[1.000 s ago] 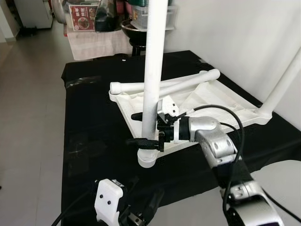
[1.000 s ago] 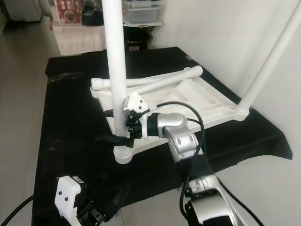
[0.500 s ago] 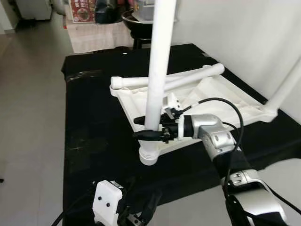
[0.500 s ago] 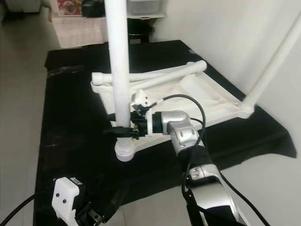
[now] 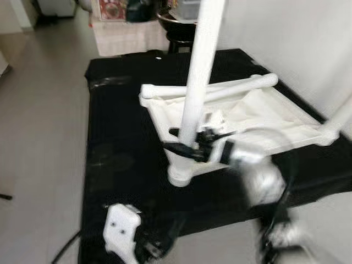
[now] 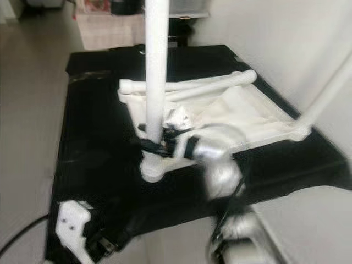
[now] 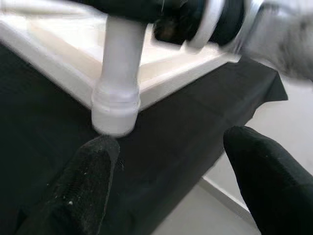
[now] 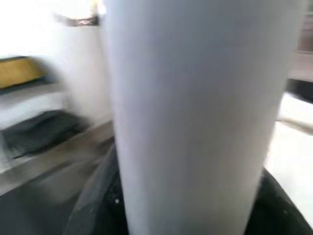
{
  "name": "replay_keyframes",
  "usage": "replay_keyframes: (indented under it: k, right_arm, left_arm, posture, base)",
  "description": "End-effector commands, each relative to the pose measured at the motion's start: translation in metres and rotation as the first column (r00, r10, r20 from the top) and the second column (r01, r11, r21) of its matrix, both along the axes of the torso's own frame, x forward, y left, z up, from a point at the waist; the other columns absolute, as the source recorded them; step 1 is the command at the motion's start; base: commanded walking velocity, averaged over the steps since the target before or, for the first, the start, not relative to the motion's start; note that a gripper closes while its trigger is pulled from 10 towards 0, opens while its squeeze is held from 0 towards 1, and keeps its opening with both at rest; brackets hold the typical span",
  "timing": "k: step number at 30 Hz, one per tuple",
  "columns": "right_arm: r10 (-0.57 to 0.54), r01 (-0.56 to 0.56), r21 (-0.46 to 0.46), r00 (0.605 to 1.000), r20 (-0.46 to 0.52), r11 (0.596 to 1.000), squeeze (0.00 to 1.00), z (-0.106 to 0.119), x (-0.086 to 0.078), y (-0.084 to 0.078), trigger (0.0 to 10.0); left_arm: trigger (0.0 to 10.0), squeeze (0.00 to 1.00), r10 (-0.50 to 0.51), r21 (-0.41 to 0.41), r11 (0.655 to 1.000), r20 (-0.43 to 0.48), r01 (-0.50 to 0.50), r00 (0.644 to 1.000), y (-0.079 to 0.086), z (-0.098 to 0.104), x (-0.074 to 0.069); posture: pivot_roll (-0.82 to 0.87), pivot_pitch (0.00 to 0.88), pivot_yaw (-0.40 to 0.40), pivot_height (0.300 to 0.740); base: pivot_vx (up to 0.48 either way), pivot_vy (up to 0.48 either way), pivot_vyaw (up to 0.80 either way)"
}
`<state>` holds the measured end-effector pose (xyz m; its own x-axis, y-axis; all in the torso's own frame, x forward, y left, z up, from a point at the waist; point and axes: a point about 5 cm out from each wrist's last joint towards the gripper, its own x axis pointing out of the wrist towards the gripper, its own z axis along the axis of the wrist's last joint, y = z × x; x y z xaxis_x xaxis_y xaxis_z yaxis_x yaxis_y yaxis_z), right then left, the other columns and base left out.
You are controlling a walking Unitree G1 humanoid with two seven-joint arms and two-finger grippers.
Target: Building children table
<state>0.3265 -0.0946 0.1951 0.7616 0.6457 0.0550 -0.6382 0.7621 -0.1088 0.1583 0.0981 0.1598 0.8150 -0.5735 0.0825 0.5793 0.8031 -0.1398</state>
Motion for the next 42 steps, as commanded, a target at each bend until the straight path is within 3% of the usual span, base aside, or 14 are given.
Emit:
replay_keyframes:
  k: [1, 7, 8, 9, 10, 11, 12, 17, 18, 19, 36, 37, 38, 42]
  right_arm:
    - [-0.374, 0.364, -0.1, 0.92, -0.117, 0.926, 0.0, -0.032, -0.019, -0.028, 0.0]
    - [-0.179, 0.17, -0.078, 0.974, -0.135, 0.982, 0.0, -0.04, -0.026, 0.007, 0.0]
    - [-0.162, 0.154, -0.068, 0.977, -0.136, 0.986, 0.0, -0.039, -0.023, 0.011, 10.0]
    - [-0.13, 0.124, -0.049, 0.982, -0.137, 0.991, 0.0, -0.038, -0.022, 0.015, 10.0]
    - [-0.047, 0.045, -0.018, 0.989, -0.139, 0.999, 0.59, -0.036, -0.021, 0.022, 10.0]
    - [0.008, -0.008, 0.004, 0.99, -0.138, 1.0, 0.59, -0.035, -0.021, 0.026, 10.0]
    - [0.069, -0.066, 0.033, 0.988, -0.136, 0.997, 1.0, -0.03, -0.022, 0.03, 10.0]
    - [0.36, -0.362, -0.001, 0.929, -0.084, 0.932, 1.0, -0.014, -0.028, 0.037, 10.0]
    - [0.404, -0.407, -0.053, 0.912, -0.068, 0.912, 0.76, -0.01, -0.026, 0.034, 10.0]
    - [0.453, -0.458, -0.106, 0.889, -0.067, 0.883, 0.02, -0.009, -0.023, 0.029, 10.0]
    - [0.636, -0.654, -0.109, 0.755, -0.158, 0.749, 0.0, 0.014, 0.028, 0.002, 10.0]
    - [0.642, -0.659, -0.094, 0.749, -0.164, 0.746, 0.0, 0.013, 0.03, 0.0, 7.0]
    - [0.642, -0.659, -0.085, 0.748, -0.169, 0.747, 0.0, 0.013, 0.032, -0.003, 0.0]
    - [0.644, -0.662, -0.073, 0.745, -0.175, 0.746, 0.0, 0.013, 0.036, -0.008, 0.0]
  left_arm:
    - [10.0, 0.0, -0.005, 0.001, 1.0, -0.035, 0.005, 0.999, 0.004, -0.007, 0.001]
    - [10.0, 0.0, -0.024, 0.005, 1.0, -0.036, 0.025, 0.999, 0.006, -0.009, 0.009]
    - [10.0, 0.0, -0.023, 0.005, 1.0, -0.032, 0.023, 0.999, 0.006, -0.009, 0.01]
    - [10.0, 0.0, -0.017, 0.004, 1.0, -0.029, 0.017, 0.999, 0.006, -0.009, 0.011]
    - [10.0, 0.0, -0.004, 0.006, 1.0, -0.027, 0.004, 1.0, 0.007, -0.009, 0.012]
    - [10.0, 0.0, 0.005, 0.008, 1.0, -0.025, -0.005, 1.0, 0.007, -0.009, 0.012]
    - [10.0, 0.0, 0.01, 0.01, 1.0, -0.025, -0.01, 1.0, 0.008, -0.009, 0.013]
    - [10.0, 0.0, 0.014, 0.012, 1.0, -0.024, -0.014, 1.0, 0.009, -0.01, 0.013]
    - [10.0, 0.0, 0.014, 0.011, 1.0, -0.023, -0.014, 1.0, 0.009, -0.009, 0.013]
    - [10.0, 0.0, 0.014, 0.01, 1.0, -0.022, -0.014, 1.0, 0.008, -0.009, 0.013]
    - [10.0, 0.0, 0.011, 0.006, 1.0, -0.025, -0.011, 1.0, 0.003, -0.005, 0.002]
    - [10.0, 0.0, 0.011, 0.006, 1.0, -0.026, -0.011, 1.0, 0.002, -0.005, 0.001]
    - [10.0, 0.0, 0.012, 0.007, 1.0, -0.027, -0.012, 1.0, 0.001, -0.004, -0.001]
    - [10.0, 0.0, 0.013, 0.007, 1.0, -0.03, -0.013, 0.999, 0.0, -0.004, -0.004]
  posture:
    - [-0.01, 0.135, -0.002, 0.74]
    - [0.0, 0.107, -0.007, 0.74]
    - [0.0, 0.105, -0.005, 0.74]
    - [0.01, 0.104, -0.007, 0.74]
    - [0.02, 0.096, -0.007, 0.74]
    - [0.02, 0.095, -0.005, 0.74]
    - [0.03, 0.096, -0.005, 0.74]
    - [0.04, 0.09, -0.019, 0.74]
    - [0.05, 0.091, -0.019, 0.74]
    - [0.05, 0.091, -0.019, 0.74]
    - [0.1, 0.148, -0.043, 0.74]
    - [0.11, 0.151, -0.044, 0.74]
    - [0.11, 0.157, -0.048, 0.74]
    - [0.12, 0.166, -0.051, 0.74]
  base:
    - [0.0, 0.0, 0.0]
    - [0.0, 0.0, 0.0]
    - [0.0, 0.0, 0.0]
    - [0.0, 0.0, 0.0]
    - [0.0, 0.0, 0.0]
    - [0.0, 0.0, 0.0]
    - [0.0, 0.0, 0.0]
    - [0.0, 0.0, 0.0]
    - [0.0, 0.0, 0.0]
    - [0.0, 0.0, 0.0]
    - [0.0, 0.0, 0.0]
    - [0.0, 0.0, 0.0]
    - [0.0, 0.0, 0.0]
    - [0.0, 0.0, 0.0]
